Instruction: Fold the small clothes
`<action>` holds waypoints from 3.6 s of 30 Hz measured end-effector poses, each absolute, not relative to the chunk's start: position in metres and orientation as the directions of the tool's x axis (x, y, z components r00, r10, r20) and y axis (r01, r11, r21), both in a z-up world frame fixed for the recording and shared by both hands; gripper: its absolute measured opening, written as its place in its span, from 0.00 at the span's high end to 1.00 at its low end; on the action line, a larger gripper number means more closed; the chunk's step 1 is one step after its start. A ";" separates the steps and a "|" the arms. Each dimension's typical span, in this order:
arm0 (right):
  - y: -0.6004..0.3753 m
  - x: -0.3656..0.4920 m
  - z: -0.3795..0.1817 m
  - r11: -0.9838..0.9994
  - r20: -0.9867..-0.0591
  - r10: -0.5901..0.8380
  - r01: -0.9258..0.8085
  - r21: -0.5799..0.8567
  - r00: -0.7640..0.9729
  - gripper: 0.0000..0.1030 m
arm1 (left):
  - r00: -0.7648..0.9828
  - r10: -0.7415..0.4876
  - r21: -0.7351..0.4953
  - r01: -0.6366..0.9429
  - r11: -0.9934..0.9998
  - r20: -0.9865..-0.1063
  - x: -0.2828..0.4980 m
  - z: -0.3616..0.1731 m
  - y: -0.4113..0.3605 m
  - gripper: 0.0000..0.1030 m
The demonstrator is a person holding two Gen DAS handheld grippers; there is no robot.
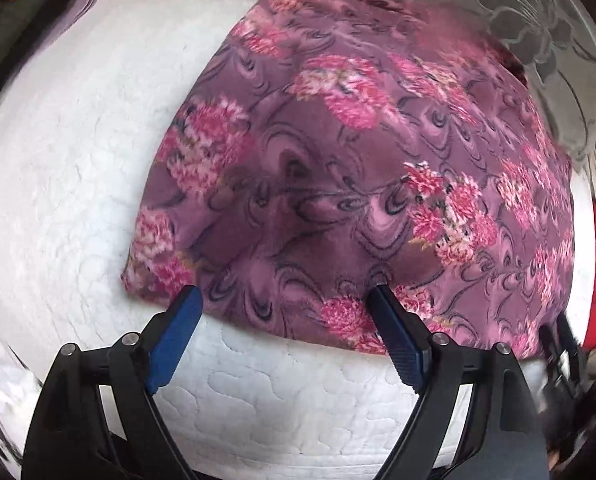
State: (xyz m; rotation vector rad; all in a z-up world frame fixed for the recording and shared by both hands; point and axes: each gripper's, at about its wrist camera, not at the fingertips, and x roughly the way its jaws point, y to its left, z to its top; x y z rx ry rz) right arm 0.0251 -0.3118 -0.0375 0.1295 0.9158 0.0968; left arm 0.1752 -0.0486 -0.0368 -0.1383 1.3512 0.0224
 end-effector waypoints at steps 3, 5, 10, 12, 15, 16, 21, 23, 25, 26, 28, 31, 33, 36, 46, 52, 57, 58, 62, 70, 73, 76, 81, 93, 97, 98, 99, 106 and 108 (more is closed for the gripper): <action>-0.304 0.026 -0.040 0.990 -0.788 0.137 -0.063 0.124 0.600 0.21 | 0.209 -0.067 -0.099 -0.147 0.984 -0.976 0.165 -0.043 -0.037 0.13; -0.300 0.027 -0.040 0.991 -0.797 0.134 -0.082 0.106 0.589 0.17 | 0.207 -0.059 -0.097 -0.176 0.980 -0.977 0.158 -0.044 -0.028 0.11; -0.297 0.030 -0.030 0.991 -0.835 0.130 -0.088 0.098 0.535 0.17 | 0.203 -0.040 -0.082 -0.202 0.976 -0.978 0.146 -0.045 -0.025 0.09; -0.296 0.023 -0.020 0.990 -0.822 0.132 -0.107 0.086 0.555 0.16 | 0.199 -0.038 -0.079 -0.203 0.976 -0.979 0.148 -0.047 -0.024 0.07; -0.291 0.013 -0.020 0.991 -0.823 0.036 -0.126 -0.043 0.567 0.16 | 0.194 -0.041 -0.080 -0.198 0.977 -0.980 0.159 -0.050 -0.032 0.04; -0.290 0.013 -0.026 0.989 -0.836 0.013 -0.130 -0.070 0.549 0.16 | 0.195 -0.047 -0.086 -0.197 0.977 -0.980 0.158 -0.051 -0.031 0.03; -0.296 0.009 -0.049 0.995 -0.866 -0.019 -0.077 -0.066 0.500 0.08 | 0.205 -0.071 -0.102 -0.145 0.984 -0.976 0.168 -0.056 -0.034 0.00; -0.303 0.010 -0.051 0.999 -0.873 -0.006 -0.028 -0.023 0.488 0.02 | 0.208 -0.081 -0.107 -0.116 0.988 -0.975 0.166 -0.059 -0.032 0.00; -0.305 0.010 -0.053 1.000 -0.876 -0.022 0.003 -0.023 0.482 0.01 | 0.203 -0.098 -0.119 -0.096 0.988 -0.974 0.158 -0.058 -0.031 0.00; -0.304 0.010 -0.053 0.999 -0.875 -0.033 0.014 -0.030 0.482 0.01 | 0.201 -0.105 -0.125 -0.089 0.988 -0.974 0.154 -0.056 -0.031 0.00; -0.305 0.008 -0.053 0.999 -0.873 -0.045 0.038 -0.031 0.485 0.01 | 0.195 -0.121 -0.135 -0.061 0.989 -0.973 0.149 -0.055 -0.029 0.00; -0.305 0.005 -0.053 0.997 -0.876 -0.062 0.071 -0.032 0.479 0.01 | 0.179 -0.147 -0.148 0.011 0.989 -0.973 0.152 -0.055 -0.030 0.00; -0.304 0.008 -0.050 0.993 -0.895 -0.085 0.110 -0.040 0.437 0.00 | 0.167 -0.180 -0.175 0.043 0.984 -0.969 0.150 -0.048 -0.021 0.00; -0.296 0.015 -0.034 0.978 -0.913 -0.159 0.184 -0.095 0.375 0.01 | 0.195 -0.262 -0.261 0.032 0.965 -0.945 0.151 -0.030 0.015 0.00; -0.133 0.047 0.030 0.976 -0.843 -0.052 -0.151 -0.156 0.535 0.01 | 0.275 -0.247 -0.262 -0.019 0.965 -0.929 0.196 0.003 0.127 0.00; -0.010 0.044 0.023 0.877 -0.807 0.076 -0.425 -0.226 0.586 0.01 | 0.244 -0.282 -0.296 -0.024 0.955 -0.928 0.227 -0.007 0.139 0.00; 0.043 0.046 -0.009 0.784 -0.763 0.024 -0.486 -0.387 0.646 0.03 | 0.205 -0.326 -0.336 -0.016 0.942 -0.923 0.244 -0.014 0.150 0.00; 0.050 0.046 -0.015 0.766 -0.745 0.006 -0.481 -0.426 0.667 0.05 | 0.201 -0.330 -0.338 -0.009 0.941 -0.922 0.247 -0.015 0.149 0.00; 0.070 0.047 -0.029 0.711 -0.633 -0.041 -0.423 -0.562 0.773 0.25 | 0.177 -0.355 -0.356 0.026 0.934 -0.918 0.262 -0.018 0.137 0.00; 0.042 0.069 -0.010 0.800 -0.600 -0.001 -0.359 -0.480 0.800 0.94 | 0.081 -0.520 -0.521 0.010 0.854 -0.851 0.300 -0.033 0.102 0.00; 0.031 0.062 0.007 0.820 -0.546 0.026 -0.330 -0.468 0.838 0.94 | 0.049 -0.539 -0.539 -0.003 0.842 -0.841 0.311 -0.040 0.081 0.00; 0.020 0.060 0.016 0.839 -0.530 0.050 -0.324 -0.438 0.846 0.94 | 0.026 -0.553 -0.553 0.007 0.833 -0.833 0.318 -0.042 0.056 0.01; 0.005 0.059 0.024 0.870 -0.536 0.074 -0.317 -0.377 0.841 0.94 | 0.041 -0.536 -0.533 0.072 0.843 -0.843 0.317 -0.024 0.019 0.76; -0.077 0.045 0.061 0.983 -0.528 0.134 -0.181 -0.039 0.839 0.94 | 0.157 -0.488 -0.458 0.193 0.868 -0.858 0.290 0.049 -0.050 0.88; -0.115 0.036 0.068 0.988 -0.525 0.152 -0.129 0.081 0.838 0.94 | 0.163 -0.478 -0.437 0.233 0.869 -0.863 0.277 0.061 -0.086 0.88; -0.125 0.033 0.068 0.987 -0.523 0.155 -0.113 0.113 0.838 0.94 | 0.164 -0.475 -0.430 0.245 0.869 -0.865 0.274 0.064 -0.096 0.88; -0.136 0.030 0.068 0.985 -0.521 0.160 -0.097 0.146 0.838 0.94 | 0.163 -0.472 -0.425 0.257 0.868 -0.866 0.271 0.066 -0.107 0.88; -0.212 0.013 0.060 0.924 -0.509 0.181 0.032 0.382 0.842 0.94 | 0.148 -0.449 -0.384 0.331 0.862 -0.881 0.253 0.073 -0.178 0.88; -0.231 0.006 0.056 0.899 -0.504 0.179 0.067 0.433 0.845 0.94 | 0.143 -0.438 -0.367 0.355 0.860 -0.888 0.248 0.071 -0.199 0.88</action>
